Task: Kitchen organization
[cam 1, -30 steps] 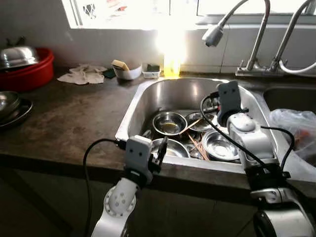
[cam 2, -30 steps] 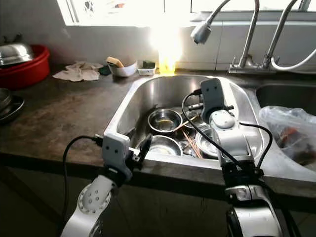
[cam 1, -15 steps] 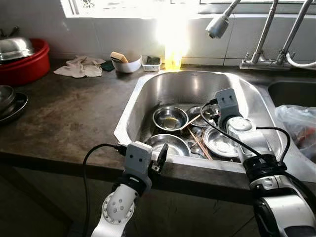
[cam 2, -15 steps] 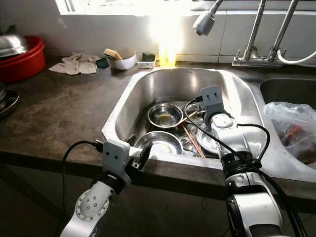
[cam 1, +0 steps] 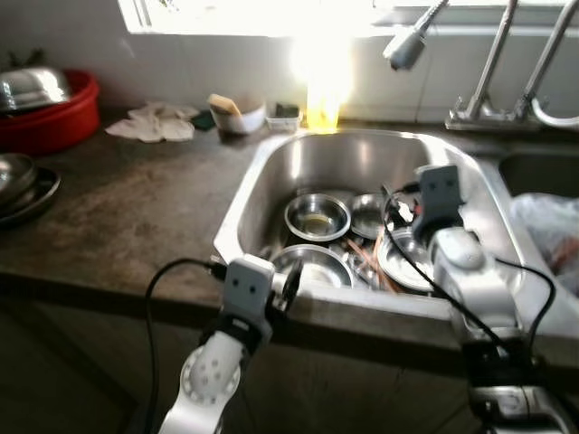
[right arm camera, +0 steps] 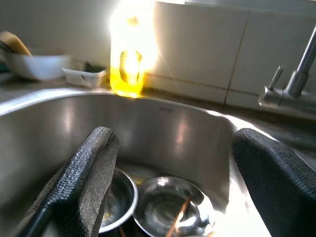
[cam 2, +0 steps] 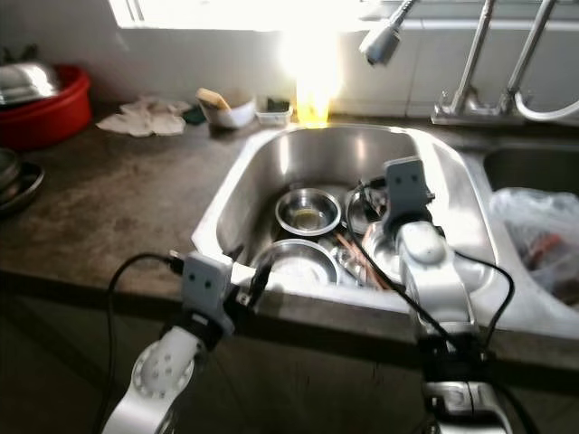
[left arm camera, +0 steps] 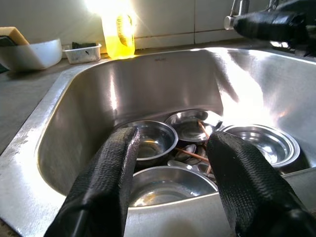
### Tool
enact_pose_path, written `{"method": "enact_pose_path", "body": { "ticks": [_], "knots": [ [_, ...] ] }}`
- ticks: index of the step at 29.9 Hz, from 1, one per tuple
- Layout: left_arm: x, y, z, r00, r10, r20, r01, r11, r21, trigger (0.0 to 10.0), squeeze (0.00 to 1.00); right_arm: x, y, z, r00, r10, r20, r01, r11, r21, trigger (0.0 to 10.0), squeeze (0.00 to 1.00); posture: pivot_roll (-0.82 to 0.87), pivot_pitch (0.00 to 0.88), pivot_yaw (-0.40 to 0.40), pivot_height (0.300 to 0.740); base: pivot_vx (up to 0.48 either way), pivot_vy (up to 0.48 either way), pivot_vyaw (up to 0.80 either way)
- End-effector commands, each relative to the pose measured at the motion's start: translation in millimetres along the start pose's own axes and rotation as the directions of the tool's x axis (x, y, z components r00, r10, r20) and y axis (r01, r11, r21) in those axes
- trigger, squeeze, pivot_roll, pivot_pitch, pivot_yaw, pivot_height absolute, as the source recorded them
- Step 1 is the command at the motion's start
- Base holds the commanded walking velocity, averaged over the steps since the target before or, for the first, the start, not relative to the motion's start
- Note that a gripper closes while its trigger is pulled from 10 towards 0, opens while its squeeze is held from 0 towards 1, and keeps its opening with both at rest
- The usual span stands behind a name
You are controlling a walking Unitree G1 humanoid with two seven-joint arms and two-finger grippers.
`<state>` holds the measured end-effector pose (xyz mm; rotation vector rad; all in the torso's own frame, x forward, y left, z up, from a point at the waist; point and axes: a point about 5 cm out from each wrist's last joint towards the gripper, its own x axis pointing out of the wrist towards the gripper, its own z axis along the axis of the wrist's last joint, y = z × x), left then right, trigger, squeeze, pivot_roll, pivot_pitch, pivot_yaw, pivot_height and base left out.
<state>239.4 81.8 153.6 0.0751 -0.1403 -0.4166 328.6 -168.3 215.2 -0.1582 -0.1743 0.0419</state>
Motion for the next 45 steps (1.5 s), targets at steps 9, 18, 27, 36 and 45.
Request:
{"method": "enact_pose_path", "body": {
  "ticks": [9,18,27,36,45],
  "knots": [
    [0.7,4.4,2,1.0,-0.011,0.019,0.011,1.0,0.0,10.0,0.0,-60.1,20.7,-6,0.997,0.062,0.054,-0.067,0.993,0.096,10.0,0.0,0.07,0.001,0.03,0.74,0.0,0.0,0.0],
    [1.0,6.9,0,1.0,-0.01,0.017,0.01,1.0,-0.002,10.0,0.0,-72.2,23.3,-8,0.995,0.078,0.069,-0.081,0.996,0.043,10.0,0.0,0.05,0.0,0.04,0.74,0.0,0.0,0.0],
    [2.6,5.4,-3,1.0,-0.003,0.013,0.003,1.0,-0.008,10.0,0.0,-67.9,34.6,-10,0.995,0.087,0.052,-0.09,0.994,0.06,10.0,0.0,0.07,0.0,0.032,0.74,0.0,0.189,0.5],
    [2.4,5.1,-4,1.0,-0.002,0.008,0.002,1.0,-0.01,10.0,0.0,-62.8,33.1,-9,0.998,0.055,0.037,-0.059,0.992,0.116,10.0,0.0,0.07,0.0,0.034,0.74,0.0,0.411,0.16],
    [1.3,5.1,-5,1.0,0.0,0.005,0.0,1.0,-0.006,10.0,0.0,-62.3,36.1,-8,0.997,0.064,0.033,-0.068,0.989,0.132,10.0,0.0,0.07,0.004,0.031,0.74,0.0,0.446,0.0]
  ]
}}
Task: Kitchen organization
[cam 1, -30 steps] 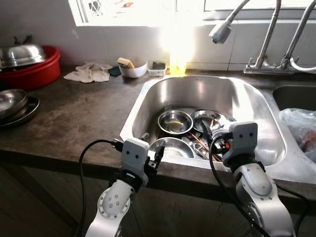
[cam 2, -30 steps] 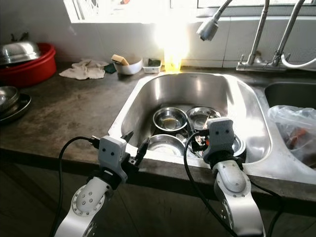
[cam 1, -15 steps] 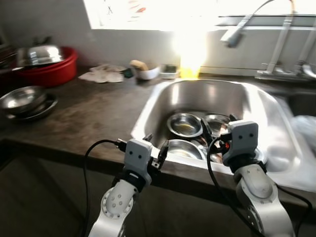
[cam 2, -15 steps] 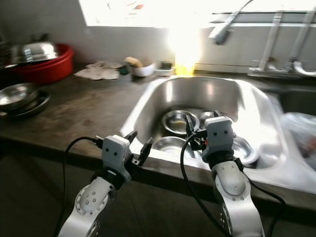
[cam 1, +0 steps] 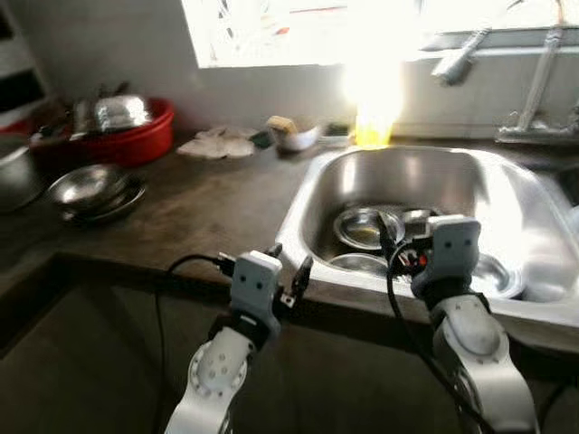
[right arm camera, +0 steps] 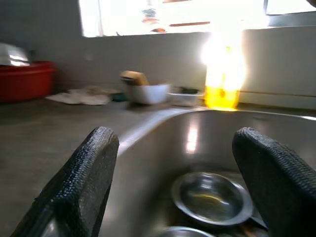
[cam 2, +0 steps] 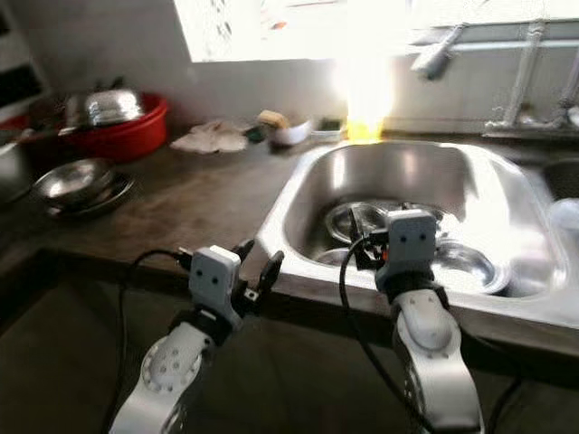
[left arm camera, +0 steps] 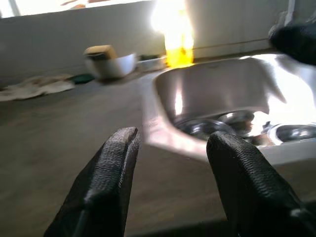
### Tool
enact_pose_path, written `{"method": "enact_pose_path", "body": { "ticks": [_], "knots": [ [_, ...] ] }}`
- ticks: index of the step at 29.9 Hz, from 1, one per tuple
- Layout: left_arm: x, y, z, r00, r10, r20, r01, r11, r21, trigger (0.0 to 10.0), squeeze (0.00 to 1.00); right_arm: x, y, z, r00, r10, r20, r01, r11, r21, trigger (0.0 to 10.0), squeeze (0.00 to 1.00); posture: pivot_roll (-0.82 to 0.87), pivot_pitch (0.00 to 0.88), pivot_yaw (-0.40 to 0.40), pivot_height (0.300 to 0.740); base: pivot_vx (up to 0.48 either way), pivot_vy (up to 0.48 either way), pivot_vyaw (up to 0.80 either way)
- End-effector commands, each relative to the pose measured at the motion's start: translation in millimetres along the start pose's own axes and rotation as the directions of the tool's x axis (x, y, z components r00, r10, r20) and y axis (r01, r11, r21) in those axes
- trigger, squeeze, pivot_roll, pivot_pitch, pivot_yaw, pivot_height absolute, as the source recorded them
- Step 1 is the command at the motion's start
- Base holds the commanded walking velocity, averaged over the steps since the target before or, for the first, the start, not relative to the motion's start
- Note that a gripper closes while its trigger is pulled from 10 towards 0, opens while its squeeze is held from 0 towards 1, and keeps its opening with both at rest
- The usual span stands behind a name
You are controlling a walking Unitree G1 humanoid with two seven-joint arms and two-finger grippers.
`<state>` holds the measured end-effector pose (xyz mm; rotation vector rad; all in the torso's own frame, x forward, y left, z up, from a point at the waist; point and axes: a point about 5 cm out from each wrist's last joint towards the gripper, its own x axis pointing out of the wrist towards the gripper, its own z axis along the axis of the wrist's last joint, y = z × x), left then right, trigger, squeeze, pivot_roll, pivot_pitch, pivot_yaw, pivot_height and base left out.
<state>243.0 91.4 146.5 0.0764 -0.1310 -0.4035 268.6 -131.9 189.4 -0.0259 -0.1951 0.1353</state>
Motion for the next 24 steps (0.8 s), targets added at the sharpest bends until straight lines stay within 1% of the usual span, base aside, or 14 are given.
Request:
{"method": "enact_pose_path", "body": {
  "ticks": [1,10,16,24],
  "knots": [
    [2.7,-4.4,3.4,1.0,-0.013,0.015,0.013,1.0,-0.006,10.0,0.0,-1.3,-5.3,1.4,1.0,-0.013,-0.001,0.013,1.0,-0.006,10.0,0.0,0.07,0.004,0.031,0.74,0.0,0.446,0.0],
    [2.3,-4.5,3.5,1.0,-0.009,0.015,0.009,1.0,-0.007,10.0,0.0,0.6,-2.8,2.0,1.0,0.0,-0.002,0.0,1.0,-0.01,10.0,0.0,0.07,0.007,0.028,0.74,0.0,0.446,0.05],
    [3.0,-4.8,3.8,1.0,-0.009,0.017,0.009,1.0,-0.007,10.0,0.0,2.0,-1.4,2.9,1.0,0.007,0.002,-0.007,1.0,-0.018,10.0,0.0,0.07,0.008,0.028,0.74,0.0,0.408,0.79],
    [4.5,-3.3,4.6,1.0,0.002,0.02,-0.002,1.0,0.0,10.0,0.0,4.0,-0.1,3.3,1.0,0.009,0.002,-0.009,1.0,-0.02,10.0,0.0,0.07,0.007,0.029,0.74,0.0,0.0,0.8]
  ]
}}
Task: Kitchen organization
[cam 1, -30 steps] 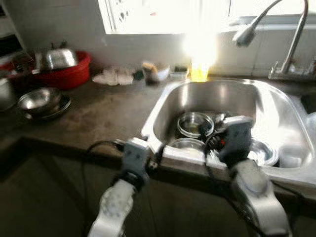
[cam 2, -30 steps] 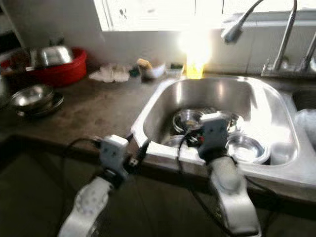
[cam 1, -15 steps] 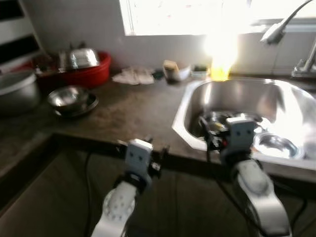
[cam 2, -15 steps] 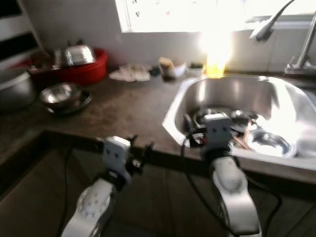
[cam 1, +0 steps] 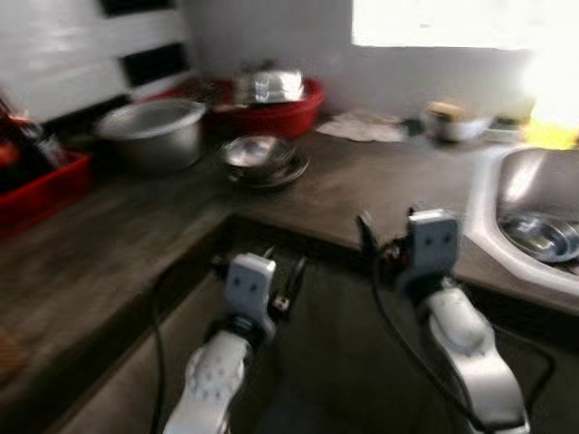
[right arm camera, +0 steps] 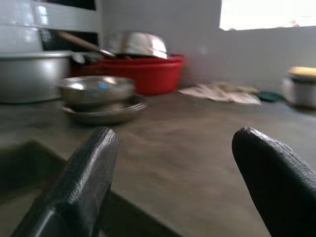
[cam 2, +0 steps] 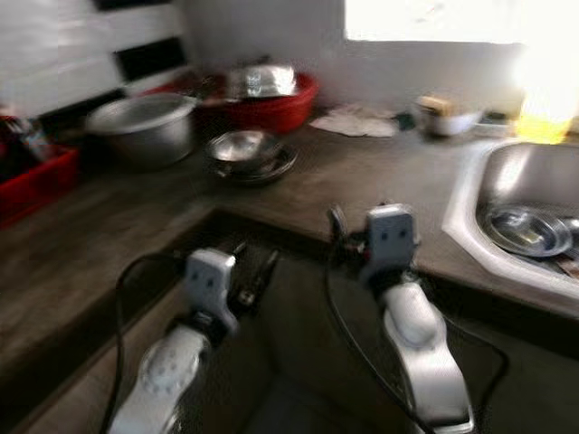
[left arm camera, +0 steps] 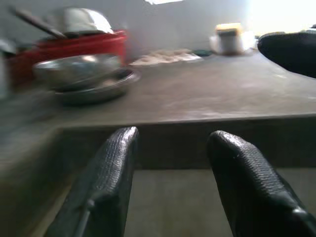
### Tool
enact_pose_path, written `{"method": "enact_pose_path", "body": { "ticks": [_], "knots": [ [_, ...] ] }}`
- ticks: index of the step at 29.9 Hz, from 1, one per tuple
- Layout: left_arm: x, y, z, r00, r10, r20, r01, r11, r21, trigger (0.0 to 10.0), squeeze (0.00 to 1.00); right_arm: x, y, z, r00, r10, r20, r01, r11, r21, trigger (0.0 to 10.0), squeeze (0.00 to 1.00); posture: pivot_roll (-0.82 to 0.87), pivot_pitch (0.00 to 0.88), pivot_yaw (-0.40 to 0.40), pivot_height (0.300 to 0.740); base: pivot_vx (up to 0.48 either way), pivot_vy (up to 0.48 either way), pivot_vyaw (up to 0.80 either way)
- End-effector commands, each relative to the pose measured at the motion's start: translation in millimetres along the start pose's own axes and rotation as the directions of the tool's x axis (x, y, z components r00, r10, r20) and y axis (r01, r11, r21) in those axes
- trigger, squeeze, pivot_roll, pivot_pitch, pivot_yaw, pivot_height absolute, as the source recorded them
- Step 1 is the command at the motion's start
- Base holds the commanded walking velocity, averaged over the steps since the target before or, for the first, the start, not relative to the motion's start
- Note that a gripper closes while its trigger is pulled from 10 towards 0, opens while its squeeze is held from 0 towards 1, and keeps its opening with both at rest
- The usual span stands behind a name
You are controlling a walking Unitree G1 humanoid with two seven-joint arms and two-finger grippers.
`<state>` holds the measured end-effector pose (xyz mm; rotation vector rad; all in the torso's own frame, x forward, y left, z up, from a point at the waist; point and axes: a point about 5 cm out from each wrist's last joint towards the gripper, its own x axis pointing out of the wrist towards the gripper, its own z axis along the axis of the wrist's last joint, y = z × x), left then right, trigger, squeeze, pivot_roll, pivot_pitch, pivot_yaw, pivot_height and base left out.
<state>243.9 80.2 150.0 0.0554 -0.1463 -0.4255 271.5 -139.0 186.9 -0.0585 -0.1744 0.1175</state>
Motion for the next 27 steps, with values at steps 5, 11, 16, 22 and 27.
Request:
{"method": "enact_pose_path", "body": {
  "ticks": [5,11,16,22,27],
  "knots": [
    [0.3,5.8,0.5,1.0,0.027,-0.003,-0.026,0.999,0.023,10.0,0.0,5.0,6.0,7.8,1.0,0.008,0.019,-0.009,0.999,0.034,10.0,0.0,0.07,0.007,0.025,0.74,0.0,0.0,0.64],
    [1.8,5.8,1.2,0.999,0.034,0.002,-0.034,0.999,0.021,10.0,0.0,6.5,4.0,9.1,1.0,-0.003,0.024,0.002,0.999,0.039,10.0,0.0,0.07,0.006,0.021,0.74,0.0,0.0,0.0],
    [2.9,5.4,2.7,0.999,0.029,0.015,-0.029,0.999,0.034,10.0,0.0,7.3,3.6,10.5,1.0,-0.009,0.03,0.008,0.999,0.044,10.0,0.0,0.07,0.002,0.017,0.74,0.0,0.0,0.0],
    [4.0,5.7,4.0,0.999,0.032,0.024,-0.033,0.998,0.053,10.0,0.0,8.7,-0.1,12.1,0.999,-0.022,0.029,0.021,0.999,0.044,10.0,0.0,0.07,0.001,0.02,0.74,0.144,0.0,-0.74],
    [4.7,5.9,2.7,0.999,0.028,0.02,-0.029,0.997,0.072,10.0,0.0,10.8,0.3,14.2,0.999,-0.015,0.037,0.013,0.999,0.041,10.0,0.0,0.06,0.0,0.015,0.74,0.346,-0.329,0.0]
  ]
}}
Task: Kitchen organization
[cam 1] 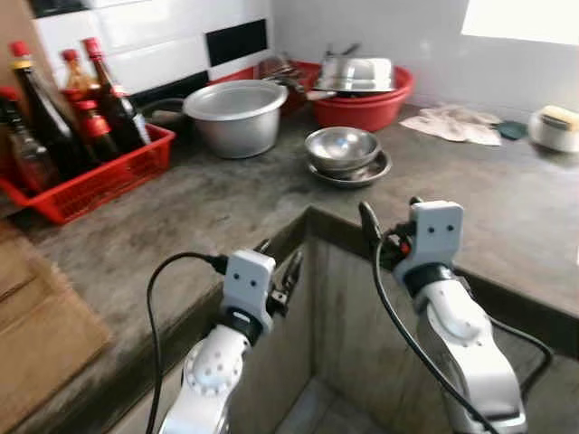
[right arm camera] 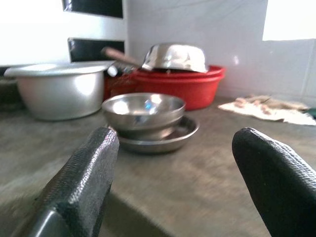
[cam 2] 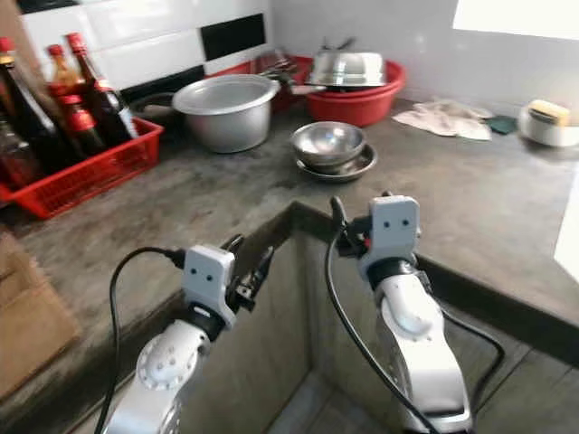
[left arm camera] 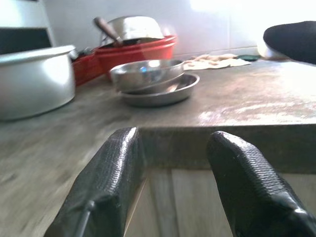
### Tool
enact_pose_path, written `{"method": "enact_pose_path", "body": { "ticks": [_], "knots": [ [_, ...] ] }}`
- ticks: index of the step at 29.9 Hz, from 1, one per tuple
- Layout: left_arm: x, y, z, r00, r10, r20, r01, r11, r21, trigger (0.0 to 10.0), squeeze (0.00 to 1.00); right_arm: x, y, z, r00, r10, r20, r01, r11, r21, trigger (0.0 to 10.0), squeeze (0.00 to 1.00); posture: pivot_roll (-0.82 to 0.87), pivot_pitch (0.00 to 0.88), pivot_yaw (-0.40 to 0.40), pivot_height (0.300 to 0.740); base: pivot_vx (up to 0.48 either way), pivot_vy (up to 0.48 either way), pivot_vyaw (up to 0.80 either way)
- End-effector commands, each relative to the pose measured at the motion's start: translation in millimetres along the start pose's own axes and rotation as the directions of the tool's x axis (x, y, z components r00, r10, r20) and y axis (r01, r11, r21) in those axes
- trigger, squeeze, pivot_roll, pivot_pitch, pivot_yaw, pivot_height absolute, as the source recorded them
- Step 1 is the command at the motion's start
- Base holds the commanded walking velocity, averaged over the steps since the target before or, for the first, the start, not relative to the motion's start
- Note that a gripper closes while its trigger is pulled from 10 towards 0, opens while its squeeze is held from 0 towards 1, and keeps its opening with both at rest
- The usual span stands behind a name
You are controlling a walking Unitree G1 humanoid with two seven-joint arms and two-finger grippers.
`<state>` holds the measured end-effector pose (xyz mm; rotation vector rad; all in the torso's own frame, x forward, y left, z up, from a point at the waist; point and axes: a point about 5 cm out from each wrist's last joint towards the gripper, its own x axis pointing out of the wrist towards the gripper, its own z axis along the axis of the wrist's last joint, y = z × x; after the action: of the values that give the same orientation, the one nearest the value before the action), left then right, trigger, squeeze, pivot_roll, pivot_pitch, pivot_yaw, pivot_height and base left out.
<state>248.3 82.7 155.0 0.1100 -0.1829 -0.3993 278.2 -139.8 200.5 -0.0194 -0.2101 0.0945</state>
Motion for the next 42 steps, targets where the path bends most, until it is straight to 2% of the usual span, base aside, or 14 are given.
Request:
{"method": "enact_pose_path", "body": {
  "ticks": [1,10,13,24,27,29,30,31,36,37,38,40,41,42],
  "knots": [
    [1.0,1.2,-2,1.0,0.007,-0.004,-0.007,1.0,0.007,10.0,0.0,2.4,3.5,2,1.0,0.016,0.001,-0.017,1.0,0.008,10.0,0.0,0.06,0.0,0.015,0.74,0.368,-0.304,0.0],
    [1.0,1.9,-2,1.0,0.014,-0.004,-0.014,1.0,-0.008,10.0,0.0,6.3,5.8,4,0.999,0.033,0.008,-0.033,0.999,0.014,10.0,0.0,0.07,0.0,0.009,0.74,0.442,-0.032,0.0],
    [1.1,4.2,-5,0.999,0.044,-0.02,-0.044,0.999,-0.019,10.0,0.0,9.3,4.6,5,0.999,0.036,0.01,-0.036,0.999,0.008,10.0,0.0,0.07,0.004,0.008,0.74,0.0,0.0,0.0],
    [0.5,4.0,-6,0.999,0.046,-0.028,-0.046,0.999,-0.022,10.0,0.0,16.8,5.1,9,0.999,0.041,0.028,-0.042,0.999,0.008,10.0,0.0,0.07,0.006,0.005,0.74,0.0,0.0,0.0],
    [-0.4,3.7,-6,0.998,0.045,-0.031,-0.046,0.999,-0.027,10.0,0.0,31.8,3.3,17,0.998,0.039,0.042,-0.04,0.999,0.018,10.0,0.0,0.08,0.012,0.002,0.74,0.0,0.0,0.0],
    [-0.7,3.5,-7,0.998,0.046,-0.033,-0.047,0.999,-0.025,10.0,0.0,35.2,2.9,17,0.999,0.04,0.035,-0.04,0.999,0.011,10.0,0.0,0.08,0.012,0.002,0.74,0.0,0.0,0.0],
    [-1.5,3.1,-8,0.998,0.048,-0.04,-0.049,0.999,-0.025,10.0,0.0,44.9,1.3,17,0.999,0.045,0.009,-0.045,0.999,-0.007,10.0,0.0,0.08,0.014,0.0,0.74,0.0,0.0,0.0],
    [-1.5,3.1,-8,0.998,0.048,-0.04,-0.049,0.999,-0.025,10.0,0.0,44.9,1.3,17,0.999,0.045,0.009,-0.045,0.999,-0.007,10.0,0.0,0.08,0.014,0.0,0.74,0.0,0.0,0.0],
    [-4.3,0.2,-11,0.997,0.039,-0.068,-0.041,0.999,-0.035,10.0,0.0,73.9,-5.8,17,0.996,0.04,-0.085,-0.041,0.999,-0.01,10.0,0.0,0.08,0.024,-0.011,0.74,0.0,0.0,0.0],
    [-5.5,-1.8,-12,0.997,0.029,-0.07,-0.032,0.998,-0.045,10.0,0.0,85.8,-7.3,15,0.99,0.041,-0.135,-0.041,0.999,0.005,10.0,0.0,0.08,0.029,-0.016,0.74,0.0,0.0,0.0],
    [-5.5,-1.8,-12,0.997,0.029,-0.07,-0.032,0.998,-0.045,10.0,0.0,85.8,-7.3,15,0.99,0.041,-0.135,-0.041,0.999,0.005,10.0,0.0,0.08,0.029,-0.016,0.74,0.0,0.0,0.0],
    [-7.2,-5.4,-11,0.998,0.01,-0.063,-0.014,0.998,-0.062,10.0,0.0,98.1,-8.5,15,0.984,0.048,-0.171,-0.043,0.998,0.035,10.0,0.0,0.09,0.035,-0.02,0.74,0.0,0.0,0.0],
    [-7.8,-6.7,-10,0.998,0.005,-0.056,-0.009,0.997,-0.07,10.0,0.0,102.6,-9.8,15,0.982,0.046,-0.183,-0.04,0.999,0.036,10.0,1.0,0.09,0.038,-0.023,0.74,0.0,0.0,0.0],
    [-8.2,-7.7,-10,0.999,0.001,-0.052,-0.005,0.997,-0.076,10.0,0.0,105.3,-10.7,14,0.981,0.044,-0.19,-0.038,0.999,0.037,10.0,1.0,0.09,0.039,-0.024,0.74,0.0,0.0,0.0]
  ]
}}
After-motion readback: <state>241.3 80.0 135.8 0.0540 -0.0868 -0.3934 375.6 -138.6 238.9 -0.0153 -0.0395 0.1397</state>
